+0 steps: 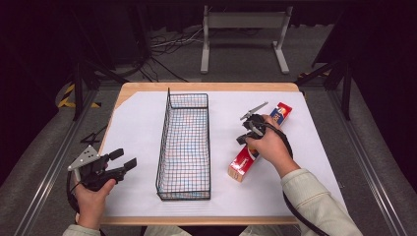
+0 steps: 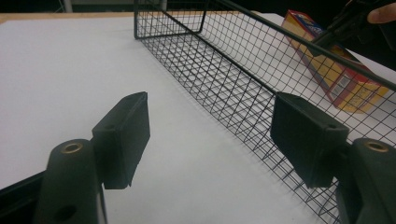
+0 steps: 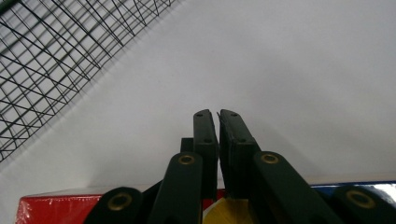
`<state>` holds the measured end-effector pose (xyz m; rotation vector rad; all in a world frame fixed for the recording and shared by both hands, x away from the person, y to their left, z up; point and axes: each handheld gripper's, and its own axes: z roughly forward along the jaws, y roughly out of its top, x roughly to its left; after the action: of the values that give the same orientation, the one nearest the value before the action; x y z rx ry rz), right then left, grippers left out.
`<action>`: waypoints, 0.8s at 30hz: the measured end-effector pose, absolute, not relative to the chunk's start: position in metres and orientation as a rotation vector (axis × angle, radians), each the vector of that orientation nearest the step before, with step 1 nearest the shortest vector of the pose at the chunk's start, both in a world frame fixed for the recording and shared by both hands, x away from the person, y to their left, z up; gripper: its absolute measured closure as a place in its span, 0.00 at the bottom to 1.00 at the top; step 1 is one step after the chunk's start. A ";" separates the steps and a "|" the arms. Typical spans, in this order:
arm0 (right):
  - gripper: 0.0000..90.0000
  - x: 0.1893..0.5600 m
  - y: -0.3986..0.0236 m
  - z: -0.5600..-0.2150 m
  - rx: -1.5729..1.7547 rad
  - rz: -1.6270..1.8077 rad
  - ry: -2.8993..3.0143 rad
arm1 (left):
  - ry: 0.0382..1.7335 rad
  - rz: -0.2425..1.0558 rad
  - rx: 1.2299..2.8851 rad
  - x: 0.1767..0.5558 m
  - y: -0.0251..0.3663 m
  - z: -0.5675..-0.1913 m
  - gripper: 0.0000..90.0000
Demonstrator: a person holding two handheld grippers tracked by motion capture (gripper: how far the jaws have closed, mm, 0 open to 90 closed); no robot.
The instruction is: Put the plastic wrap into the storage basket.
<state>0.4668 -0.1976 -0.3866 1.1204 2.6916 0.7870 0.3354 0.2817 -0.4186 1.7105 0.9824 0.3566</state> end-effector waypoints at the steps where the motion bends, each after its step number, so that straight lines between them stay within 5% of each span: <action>1: 0.96 0.468 -0.196 -0.388 1.123 0.770 2.702 | 0.982 0.364 1.717 0.336 0.282 -0.419 0.32; 24: 1.00 0.467 -0.169 -0.400 1.053 0.511 2.859 | 0.976 0.392 1.737 0.335 0.281 -0.419 0.32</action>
<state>0.4665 -0.1694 -0.4002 1.0527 2.8591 0.5107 0.3348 0.2814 -0.4190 1.7368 0.9761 0.3920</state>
